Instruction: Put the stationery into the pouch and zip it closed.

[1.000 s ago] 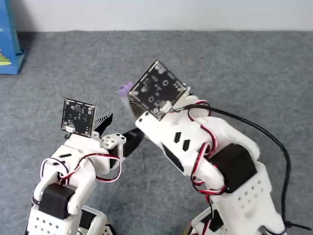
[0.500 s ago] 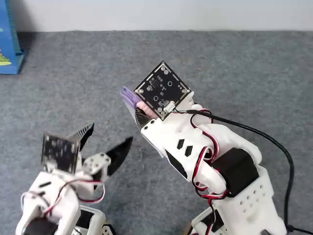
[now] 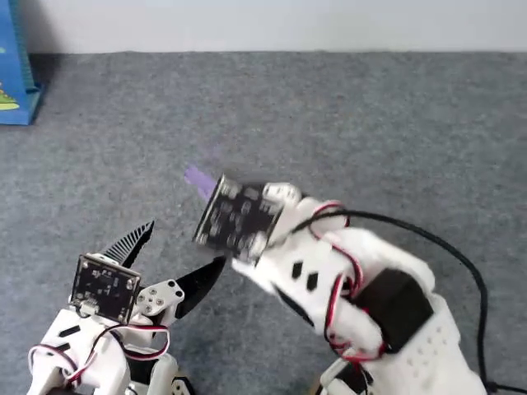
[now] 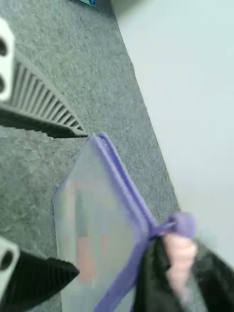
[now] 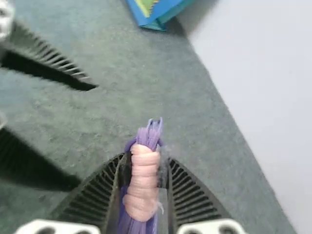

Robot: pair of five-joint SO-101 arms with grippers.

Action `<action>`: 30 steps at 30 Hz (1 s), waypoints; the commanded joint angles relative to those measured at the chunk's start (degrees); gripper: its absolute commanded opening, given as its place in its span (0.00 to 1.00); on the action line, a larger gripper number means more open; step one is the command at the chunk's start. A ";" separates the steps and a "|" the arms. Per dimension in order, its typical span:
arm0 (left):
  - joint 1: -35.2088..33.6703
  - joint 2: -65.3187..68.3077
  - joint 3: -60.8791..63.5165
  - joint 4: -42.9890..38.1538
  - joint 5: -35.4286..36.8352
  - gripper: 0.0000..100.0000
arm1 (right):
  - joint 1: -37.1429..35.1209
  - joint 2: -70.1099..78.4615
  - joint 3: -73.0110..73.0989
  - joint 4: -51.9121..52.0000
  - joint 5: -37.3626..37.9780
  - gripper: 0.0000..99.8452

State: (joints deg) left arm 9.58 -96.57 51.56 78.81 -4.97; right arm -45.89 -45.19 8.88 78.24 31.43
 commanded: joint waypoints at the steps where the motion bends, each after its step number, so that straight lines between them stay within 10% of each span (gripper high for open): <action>1: -0.26 -0.35 -1.63 0.09 -0.79 0.37 | -1.63 -2.15 0.97 5.14 1.05 0.01; 30: 21.63 0.00 2.51 -5.80 -11.25 0.33 | -8.40 -7.78 1.05 13.85 4.66 0.01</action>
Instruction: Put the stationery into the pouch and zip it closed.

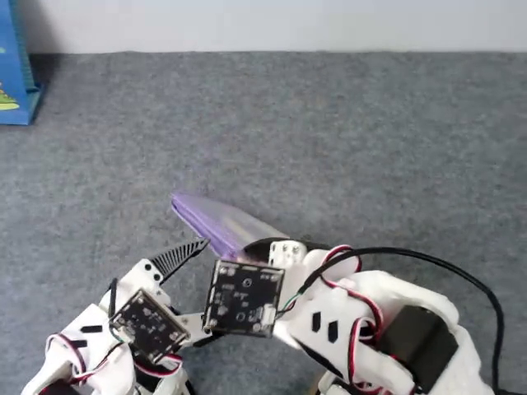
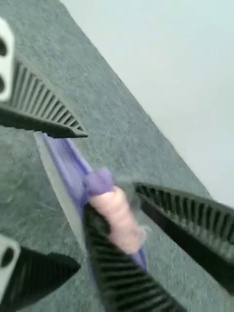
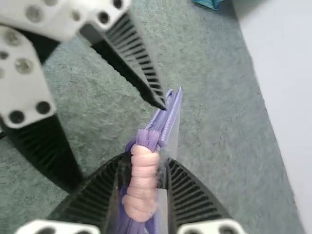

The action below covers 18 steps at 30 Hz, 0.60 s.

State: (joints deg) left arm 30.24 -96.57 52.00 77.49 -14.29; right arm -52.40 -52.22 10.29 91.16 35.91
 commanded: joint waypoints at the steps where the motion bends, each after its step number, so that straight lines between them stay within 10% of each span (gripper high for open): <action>1: 0.88 0.00 3.74 -6.33 -2.99 0.32 | -2.59 -0.75 -0.35 1.27 0.18 0.01; 18: 1.32 -0.44 8.48 -9.58 -4.31 0.16 | -2.95 -4.70 -0.35 1.63 0.26 0.01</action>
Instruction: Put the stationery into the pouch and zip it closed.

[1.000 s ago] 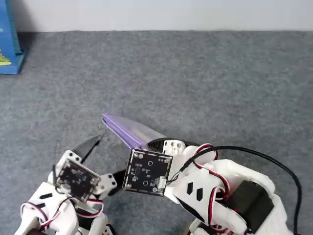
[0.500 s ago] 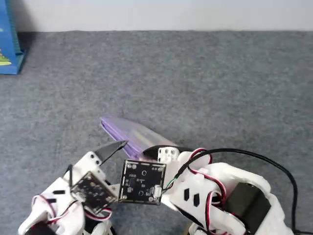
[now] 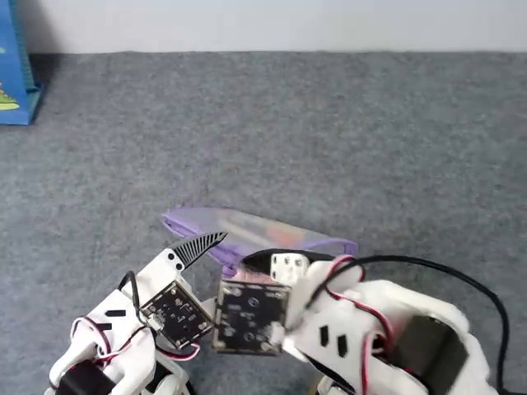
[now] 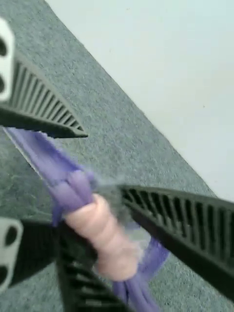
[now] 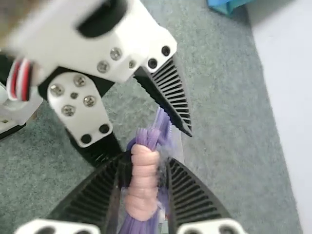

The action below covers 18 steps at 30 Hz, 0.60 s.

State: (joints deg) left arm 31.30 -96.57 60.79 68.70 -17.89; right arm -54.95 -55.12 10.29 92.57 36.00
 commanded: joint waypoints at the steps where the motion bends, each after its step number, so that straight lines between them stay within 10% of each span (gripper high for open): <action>1: 0.26 -0.44 -0.31 -0.79 -0.53 0.13 | -0.31 -2.59 -0.35 0.22 0.18 0.01; 18: 0.26 -0.53 -2.33 4.13 -0.44 0.02 | 5.85 -6.46 0.18 -0.40 0.53 0.01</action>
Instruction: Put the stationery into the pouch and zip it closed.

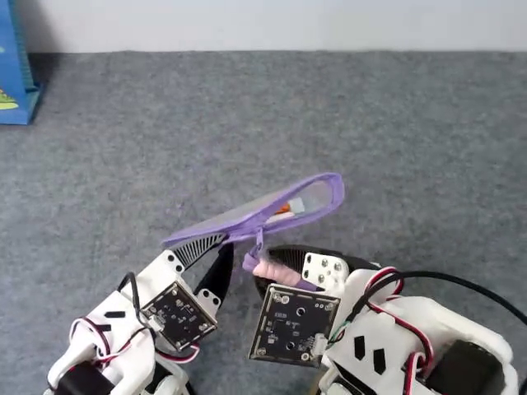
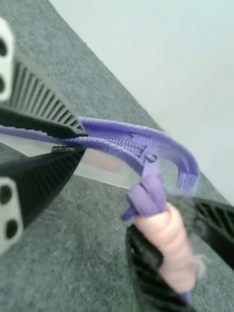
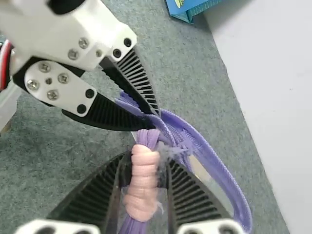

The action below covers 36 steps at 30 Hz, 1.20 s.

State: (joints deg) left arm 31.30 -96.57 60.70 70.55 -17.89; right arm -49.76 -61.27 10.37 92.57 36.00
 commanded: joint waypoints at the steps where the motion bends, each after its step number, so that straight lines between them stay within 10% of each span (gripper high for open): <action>1: 0.26 -0.53 -2.95 3.60 -0.62 0.02 | 0.66 -0.48 0.88 -0.57 0.62 0.01; 10: -0.18 -0.53 -6.55 10.73 4.13 0.31 | 0.66 -0.92 8.97 -8.75 2.37 0.01; 36: -0.79 -0.53 -15.52 13.10 1.49 0.32 | -0.22 -3.56 9.76 -8.04 3.78 0.01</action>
State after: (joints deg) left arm 30.95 -97.01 44.26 87.16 -15.87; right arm -49.05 -65.23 20.40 84.92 39.25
